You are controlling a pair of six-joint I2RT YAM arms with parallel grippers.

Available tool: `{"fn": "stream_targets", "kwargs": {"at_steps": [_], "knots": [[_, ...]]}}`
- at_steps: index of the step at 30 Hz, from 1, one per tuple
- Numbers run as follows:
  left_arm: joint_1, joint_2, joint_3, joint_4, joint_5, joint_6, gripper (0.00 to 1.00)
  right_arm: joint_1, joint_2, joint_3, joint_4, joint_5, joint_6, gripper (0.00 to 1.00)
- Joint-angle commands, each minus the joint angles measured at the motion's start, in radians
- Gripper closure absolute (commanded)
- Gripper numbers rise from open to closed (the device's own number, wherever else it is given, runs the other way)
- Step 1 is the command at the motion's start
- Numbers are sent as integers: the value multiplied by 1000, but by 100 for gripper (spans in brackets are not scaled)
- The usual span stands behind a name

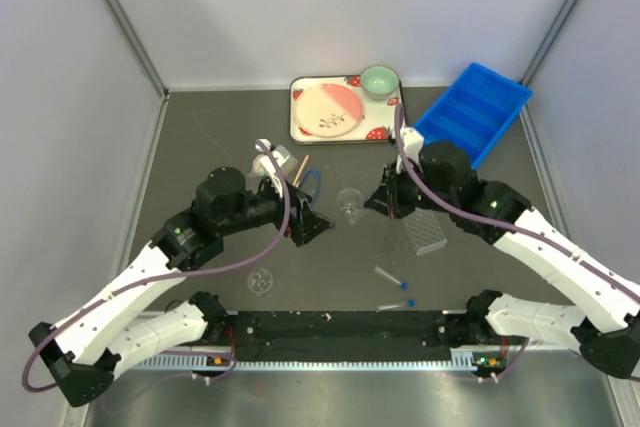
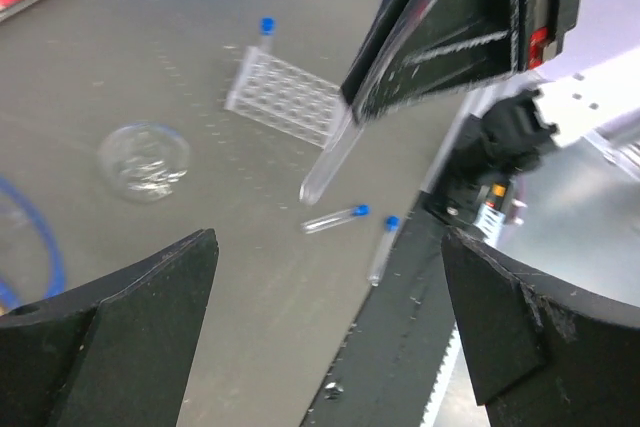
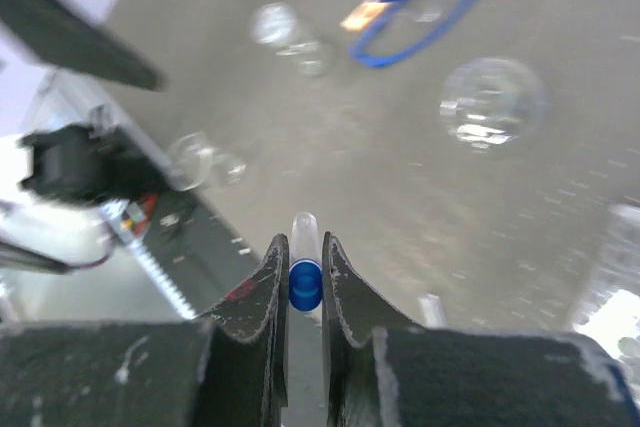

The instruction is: Organize the chemistry lab equipment

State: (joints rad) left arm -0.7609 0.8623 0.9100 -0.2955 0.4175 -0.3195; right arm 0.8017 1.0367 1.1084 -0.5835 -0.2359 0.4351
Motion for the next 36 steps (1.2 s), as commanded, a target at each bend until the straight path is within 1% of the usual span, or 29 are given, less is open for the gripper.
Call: {"fn": "stream_targets", "kwargs": {"at_steps": [1, 2, 4, 5, 8, 14, 25, 32, 36], "knots": [[2, -55, 41, -177, -247, 72, 1, -67, 13, 74, -142, 363, -53, 100], [3, -65, 27, -182, -261, 76, 1, -88, 14, 64, -171, 415, -49, 100], [2, -85, 7, -186, -272, 73, 1, -151, 6, 41, -180, 467, -35, 100], [2, -91, -9, -188, -275, 66, 1, -165, 6, 16, -193, 528, -26, 100], [2, -108, -40, -194, -278, 66, 1, -208, 6, -27, -205, 640, -1, 100], [2, -108, -53, -197, -280, 71, 1, -242, 22, -105, -207, 742, 59, 100], [2, -98, -63, -175, -261, 68, 1, -274, 9, -223, -159, 790, 116, 100], [2, -94, -66, -174, -256, 71, 1, -291, 19, -269, -66, 784, 117, 100], [2, -89, -66, -175, -260, 77, 1, -299, 52, -278, -30, 771, 113, 100]]}}
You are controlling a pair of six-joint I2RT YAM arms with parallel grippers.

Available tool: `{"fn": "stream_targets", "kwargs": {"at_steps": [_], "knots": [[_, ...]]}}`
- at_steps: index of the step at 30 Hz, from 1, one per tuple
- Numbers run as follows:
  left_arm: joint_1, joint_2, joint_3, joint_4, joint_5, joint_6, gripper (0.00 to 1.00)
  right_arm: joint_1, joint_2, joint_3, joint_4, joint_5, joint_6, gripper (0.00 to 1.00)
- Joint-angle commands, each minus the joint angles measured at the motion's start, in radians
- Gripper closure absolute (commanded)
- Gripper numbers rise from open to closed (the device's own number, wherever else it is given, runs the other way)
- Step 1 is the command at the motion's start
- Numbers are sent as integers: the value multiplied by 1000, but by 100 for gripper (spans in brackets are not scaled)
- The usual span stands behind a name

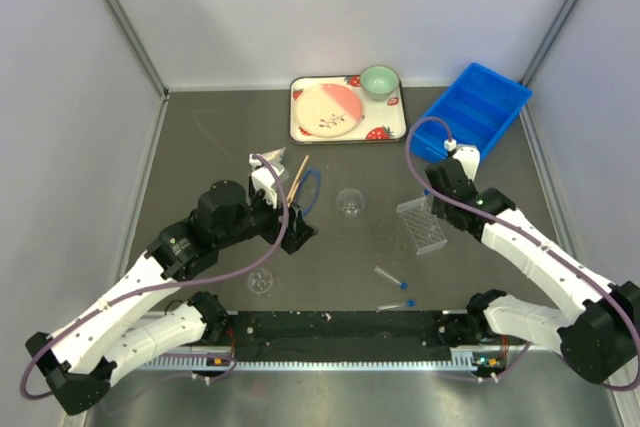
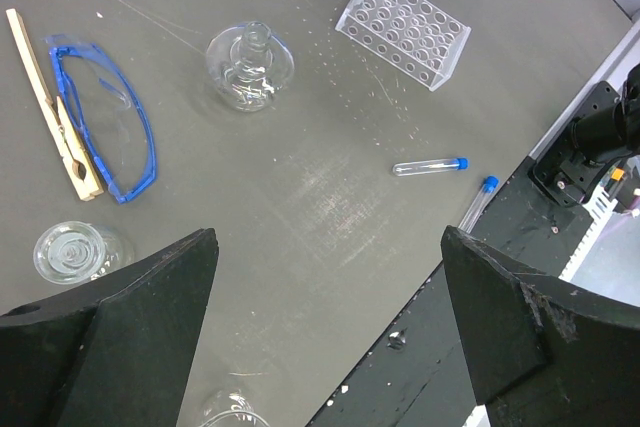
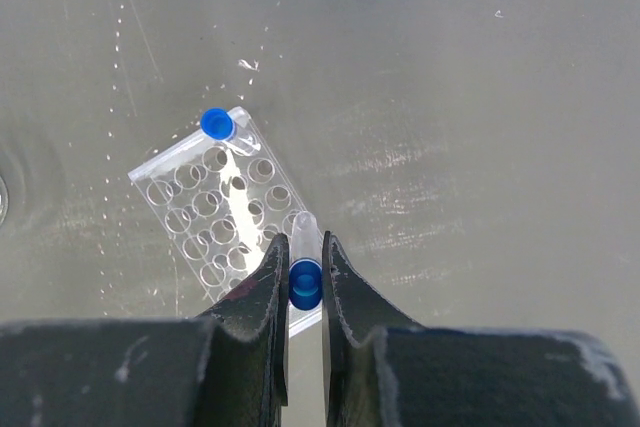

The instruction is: Organize the chemistry lab equipment

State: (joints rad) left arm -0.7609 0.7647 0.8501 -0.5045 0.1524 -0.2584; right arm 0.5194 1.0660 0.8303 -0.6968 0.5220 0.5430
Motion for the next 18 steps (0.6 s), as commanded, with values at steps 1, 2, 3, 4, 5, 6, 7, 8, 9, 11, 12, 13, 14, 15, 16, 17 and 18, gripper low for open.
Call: {"fn": "stream_targets", "kwargs": {"at_steps": [1, 2, 3, 4, 5, 6, 7, 8, 9, 11, 12, 13, 14, 15, 16, 17, 18], "knots": [[2, 10, -6, 34, 6, 18, 1, -19, 28, -2, 89, 12, 3, 100], [2, 12, -5, 34, 6, 19, 1, -18, 32, -3, 98, 9, 0, 100], [2, 13, -5, 34, 7, 19, 1, -19, 35, -5, 115, 6, 0, 100], [2, 16, -5, 34, 6, 22, 1, -21, 43, -5, 123, -2, -5, 100], [2, 19, -5, 34, 7, 24, 1, -24, 48, -5, 132, -7, -6, 100], [2, 19, -3, 35, 7, 24, 1, -22, 55, 0, 141, -11, -12, 100], [2, 22, -3, 34, 7, 25, 1, -22, 67, 4, 145, -17, -14, 100], [3, 22, -5, 34, 6, 25, 1, -24, 75, 6, 148, -20, -15, 100], [2, 22, -5, 34, 4, 25, 1, -24, 81, 12, 152, -23, -18, 100], [2, 18, -6, 34, 4, 27, 1, -24, 95, 13, 158, -30, -18, 100], [2, 16, -8, 34, 1, 27, 1, -24, 98, 9, 164, -33, -20, 100], [3, 16, -8, 34, 1, 27, 1, -25, 101, 9, 177, -39, -21, 100], [2, 13, -9, 34, -1, 27, 1, -25, 110, 7, 181, -42, -20, 100], [2, 12, -11, 32, -4, 27, 1, -24, 115, 6, 186, -48, -21, 100], [2, 10, -11, 31, -4, 27, 1, -25, 118, 3, 195, -50, -18, 100], [3, 10, -13, 31, -7, 28, 1, -24, 123, 1, 200, -53, -20, 100], [2, 8, -13, 29, -8, 28, 1, -24, 124, -2, 204, -53, -20, 100]]}}
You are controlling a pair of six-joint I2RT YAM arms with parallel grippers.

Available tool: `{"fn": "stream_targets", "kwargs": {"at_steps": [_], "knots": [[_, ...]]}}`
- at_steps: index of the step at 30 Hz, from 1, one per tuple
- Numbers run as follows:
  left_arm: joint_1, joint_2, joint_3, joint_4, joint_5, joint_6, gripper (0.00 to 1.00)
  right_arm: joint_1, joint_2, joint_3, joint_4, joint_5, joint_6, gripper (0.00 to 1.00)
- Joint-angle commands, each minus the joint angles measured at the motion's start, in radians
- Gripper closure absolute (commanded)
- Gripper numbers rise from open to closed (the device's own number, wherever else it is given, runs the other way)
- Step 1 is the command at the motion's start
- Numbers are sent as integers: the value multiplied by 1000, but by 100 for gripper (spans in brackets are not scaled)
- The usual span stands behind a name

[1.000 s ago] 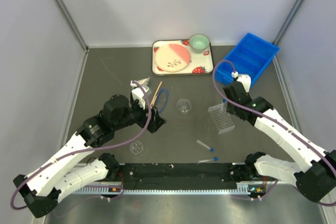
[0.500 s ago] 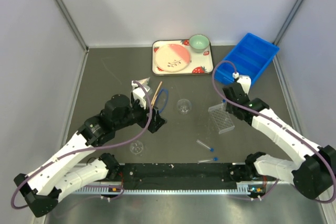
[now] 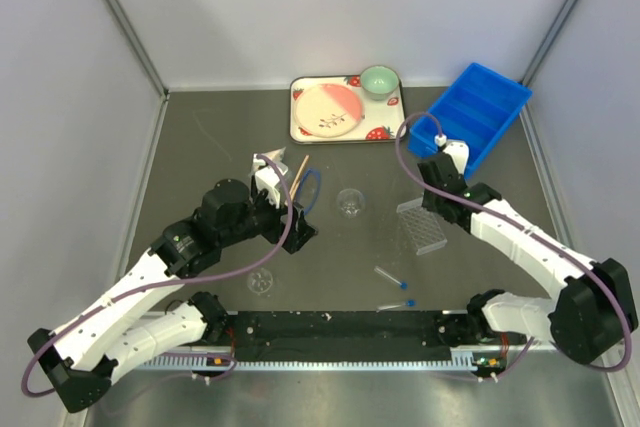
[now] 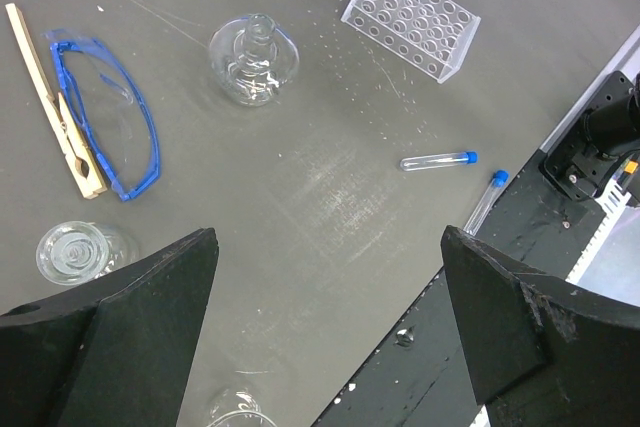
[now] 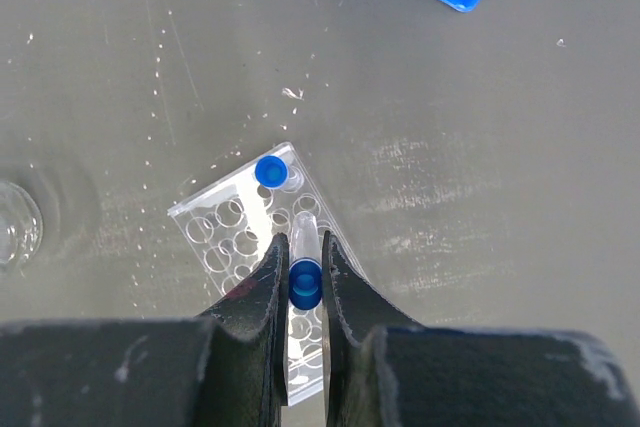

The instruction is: Organize the chemistry lab equipment

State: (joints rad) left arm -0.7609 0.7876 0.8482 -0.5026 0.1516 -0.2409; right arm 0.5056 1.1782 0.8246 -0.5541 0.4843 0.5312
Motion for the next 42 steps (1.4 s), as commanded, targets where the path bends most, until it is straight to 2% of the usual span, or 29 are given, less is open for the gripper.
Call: {"fn": "stream_targets", "kwargs": {"at_steps": [1, 42], "knots": [[3, -16, -11, 26, -7, 11, 1, -10, 17, 4, 63, -15, -7, 100], [2, -5, -12, 35, 8, 3, 1, -10, -2, -31, 52, 27, -31, 100]]}}
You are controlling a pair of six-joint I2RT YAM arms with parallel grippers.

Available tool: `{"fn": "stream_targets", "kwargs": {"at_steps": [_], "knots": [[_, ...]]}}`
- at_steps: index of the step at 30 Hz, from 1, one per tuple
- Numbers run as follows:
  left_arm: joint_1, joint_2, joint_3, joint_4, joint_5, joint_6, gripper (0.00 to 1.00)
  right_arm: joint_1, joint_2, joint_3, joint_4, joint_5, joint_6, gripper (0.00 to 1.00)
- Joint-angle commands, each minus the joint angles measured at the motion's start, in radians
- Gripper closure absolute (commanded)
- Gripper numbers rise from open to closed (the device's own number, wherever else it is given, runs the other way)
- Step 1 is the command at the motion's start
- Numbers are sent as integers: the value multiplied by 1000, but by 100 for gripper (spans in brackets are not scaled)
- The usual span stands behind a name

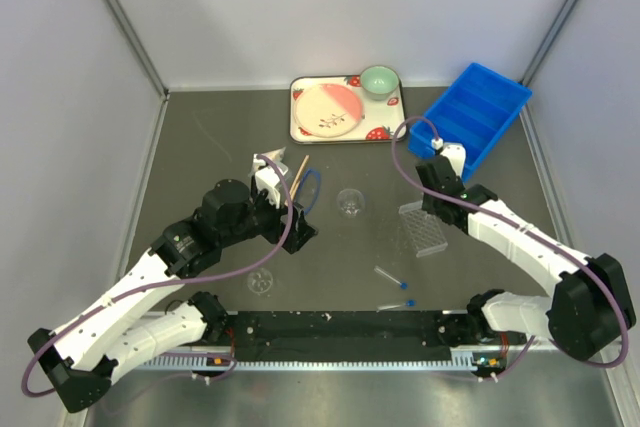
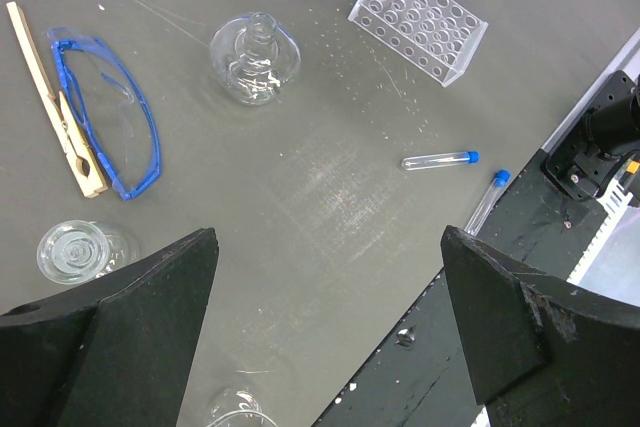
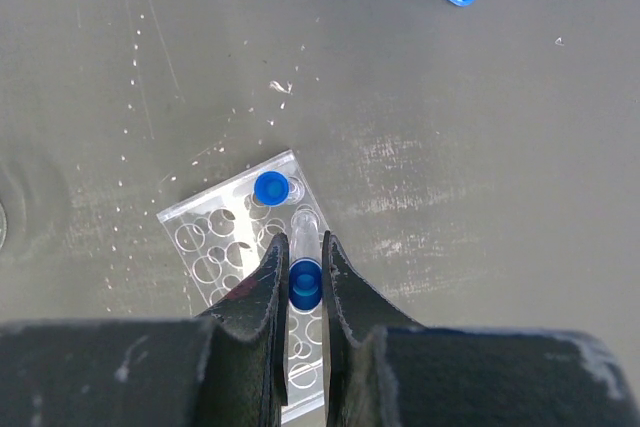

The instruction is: Organize the chemistry lab equipment

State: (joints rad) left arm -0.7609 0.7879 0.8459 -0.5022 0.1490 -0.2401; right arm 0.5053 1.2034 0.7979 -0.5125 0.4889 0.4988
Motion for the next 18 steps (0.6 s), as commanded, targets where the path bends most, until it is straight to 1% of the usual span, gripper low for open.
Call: {"fn": "stream_targets", "kwargs": {"at_steps": [1, 18], "knots": [[2, -6, -10, 34, 12, 2, 1, -10, -24, -5, 11, 22, 3, 100], [3, -4, -8, 34, 9, 5, 1, -10, 38, -23, 42, 4, 17, 100]]}}
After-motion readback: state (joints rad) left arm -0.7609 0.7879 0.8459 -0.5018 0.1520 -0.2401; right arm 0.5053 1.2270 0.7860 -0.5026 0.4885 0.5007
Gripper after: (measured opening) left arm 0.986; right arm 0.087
